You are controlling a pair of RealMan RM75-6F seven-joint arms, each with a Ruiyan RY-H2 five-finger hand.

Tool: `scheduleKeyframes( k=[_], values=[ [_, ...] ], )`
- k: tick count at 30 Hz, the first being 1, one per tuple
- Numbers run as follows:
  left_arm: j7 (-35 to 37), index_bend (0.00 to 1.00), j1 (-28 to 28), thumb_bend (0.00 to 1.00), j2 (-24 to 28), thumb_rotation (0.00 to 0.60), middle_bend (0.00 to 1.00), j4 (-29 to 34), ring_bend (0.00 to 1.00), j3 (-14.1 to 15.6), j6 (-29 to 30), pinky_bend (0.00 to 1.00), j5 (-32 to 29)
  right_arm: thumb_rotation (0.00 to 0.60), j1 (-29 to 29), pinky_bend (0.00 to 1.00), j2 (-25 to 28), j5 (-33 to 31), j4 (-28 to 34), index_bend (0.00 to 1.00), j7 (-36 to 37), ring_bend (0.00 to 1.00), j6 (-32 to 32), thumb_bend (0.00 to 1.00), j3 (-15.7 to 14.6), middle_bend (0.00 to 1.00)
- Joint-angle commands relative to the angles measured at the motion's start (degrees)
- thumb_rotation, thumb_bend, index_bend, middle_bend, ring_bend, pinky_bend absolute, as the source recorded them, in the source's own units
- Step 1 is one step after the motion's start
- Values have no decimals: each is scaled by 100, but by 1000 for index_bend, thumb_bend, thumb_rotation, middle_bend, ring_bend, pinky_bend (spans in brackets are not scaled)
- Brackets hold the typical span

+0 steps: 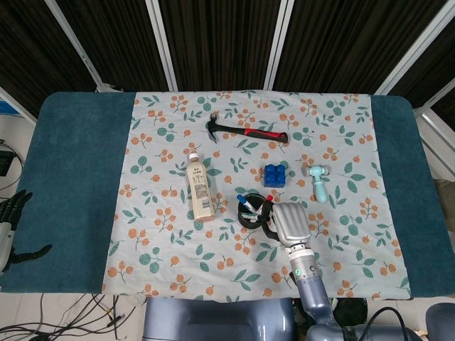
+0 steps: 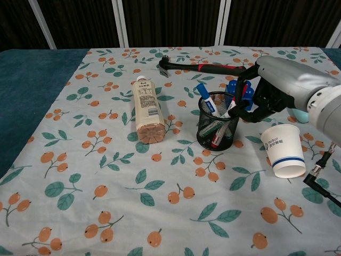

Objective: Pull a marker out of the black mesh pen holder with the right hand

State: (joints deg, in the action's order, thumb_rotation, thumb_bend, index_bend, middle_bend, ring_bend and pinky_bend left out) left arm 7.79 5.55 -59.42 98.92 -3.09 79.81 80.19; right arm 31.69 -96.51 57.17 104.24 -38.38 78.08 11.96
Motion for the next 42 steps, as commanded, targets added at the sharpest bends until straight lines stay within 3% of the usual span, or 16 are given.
scheduleKeyframes(
  k=[1,15,23,29,34,42],
  values=[
    [-1,0,1,0,1,600,0,1,0,0,-3,0,-1,600,0,1000,4,5,3,606,-1,1000,2,484,5,1000],
    [-2,0,0,0,0,600,0,4,0,-4,-3,0,-14,600,-26,1000,282,200,337,621,9,1000,109,484,104,1000],
    [-36,0,-7,0,-12,600,0,9,0,-3,23,0,2,600,-102,1000,1524,415,1614,626,46,1000,395,484,838,1000],
    [-29,0,-11,0,-16,600,0,9,0,-6,38,0,8,600,-202,1000,2148,36,1785,626,277,1000,440,485,1224,1000],
    [-50,0,-13,0,-23,600,0,6,0,-4,45,0,14,600,-254,1000,2162,-370,1376,626,449,1000,283,485,1042,1000],
    [-70,0,-8,0,-25,600,0,9,0,-9,21,0,-24,600,-140,1000,1529,-834,559,626,602,1000,93,484,705,1000]
  ],
)
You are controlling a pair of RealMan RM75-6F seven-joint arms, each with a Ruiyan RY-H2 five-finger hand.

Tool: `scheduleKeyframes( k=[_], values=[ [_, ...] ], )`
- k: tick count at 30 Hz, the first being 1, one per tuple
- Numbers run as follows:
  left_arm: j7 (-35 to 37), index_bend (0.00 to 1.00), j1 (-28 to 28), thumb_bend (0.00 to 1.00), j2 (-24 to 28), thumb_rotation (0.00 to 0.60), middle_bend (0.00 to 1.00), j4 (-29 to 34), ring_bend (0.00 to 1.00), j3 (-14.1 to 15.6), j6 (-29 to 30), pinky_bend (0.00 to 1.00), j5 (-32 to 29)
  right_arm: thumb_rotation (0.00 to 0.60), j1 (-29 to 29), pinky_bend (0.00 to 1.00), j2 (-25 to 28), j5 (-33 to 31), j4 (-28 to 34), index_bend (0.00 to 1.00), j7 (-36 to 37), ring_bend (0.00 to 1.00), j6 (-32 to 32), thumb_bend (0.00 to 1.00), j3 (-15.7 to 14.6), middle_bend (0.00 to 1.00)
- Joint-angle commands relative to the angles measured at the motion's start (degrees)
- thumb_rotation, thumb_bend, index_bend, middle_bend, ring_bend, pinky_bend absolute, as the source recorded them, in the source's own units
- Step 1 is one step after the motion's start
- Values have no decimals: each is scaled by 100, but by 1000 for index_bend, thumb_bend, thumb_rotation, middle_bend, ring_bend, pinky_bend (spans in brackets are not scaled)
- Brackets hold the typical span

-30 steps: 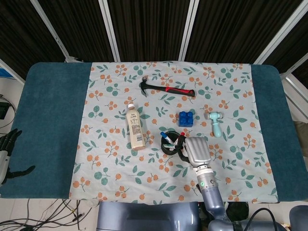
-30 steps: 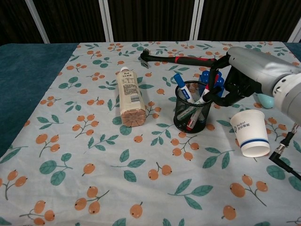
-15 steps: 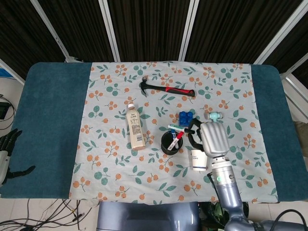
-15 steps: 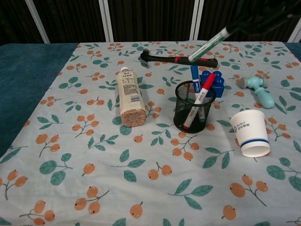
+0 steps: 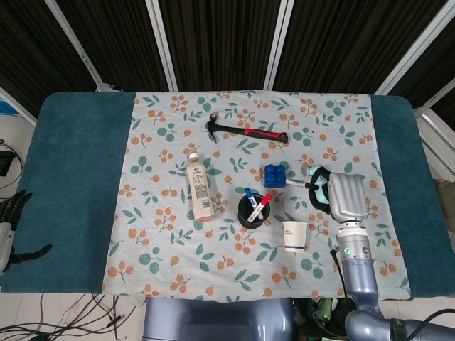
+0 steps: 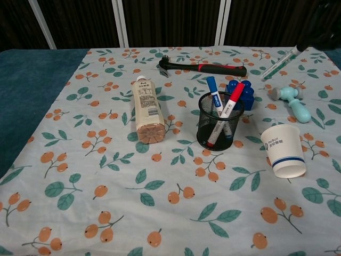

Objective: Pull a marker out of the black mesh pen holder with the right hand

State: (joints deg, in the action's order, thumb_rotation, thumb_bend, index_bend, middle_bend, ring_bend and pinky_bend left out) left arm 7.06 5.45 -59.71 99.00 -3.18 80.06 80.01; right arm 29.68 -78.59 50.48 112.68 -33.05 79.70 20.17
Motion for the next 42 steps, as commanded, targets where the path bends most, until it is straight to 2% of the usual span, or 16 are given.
scheduleKeyframes(
  k=[1,6,10,17,20,23,25,28,31,34,37,42],
  values=[
    [7,0,1,0,5,600,0,2,0,-2,-5,0,-8,600,80,1000,-329,-193,-361,626,84,1000,-75,484,-125,1000],
    [30,0,3,0,11,600,0,1,0,-6,-17,0,-22,600,128,1000,-489,-249,-594,602,83,1000,-62,474,-170,1000],
    [36,0,5,0,14,600,0,1,0,-3,-25,0,-15,600,111,1000,-447,-247,-606,451,88,1000,-13,427,-170,1000],
    [20,0,-3,0,14,600,0,7,0,4,-5,0,3,600,7,1000,-191,-150,-457,265,158,995,33,379,-213,999],
    [0,0,-9,0,10,600,0,10,0,5,10,0,6,600,-93,996,2,18,-356,204,243,941,47,363,-307,947],
    [-23,0,-16,0,4,600,0,8,0,3,24,0,0,600,-253,858,236,305,-244,191,433,767,62,361,-460,729],
    [-21,0,-17,0,4,600,0,11,0,5,21,0,-1,600,-411,662,446,542,-126,145,607,529,62,359,-624,489],
    [-46,0,-16,0,3,600,0,-2,0,9,30,0,19,600,-728,435,885,1100,8,28,968,202,51,313,-1005,215],
    [-89,0,-13,0,-3,600,0,-16,0,20,33,0,45,600,-1070,314,1311,1821,-42,0,1295,36,136,256,-1461,33],
    [-147,0,-14,0,-7,600,0,-29,0,37,34,0,64,600,-1464,258,1646,2662,-274,0,1630,0,423,212,-1930,0],
    [-181,0,-30,0,-13,600,0,-36,0,40,78,0,84,600,-1776,237,1776,3215,-657,0,1812,0,707,186,-2249,0],
    [-255,0,-39,0,-39,600,0,-56,0,47,109,0,102,600,-2107,237,1739,3657,-1222,0,2173,0,1018,180,-2445,0]
  ],
)
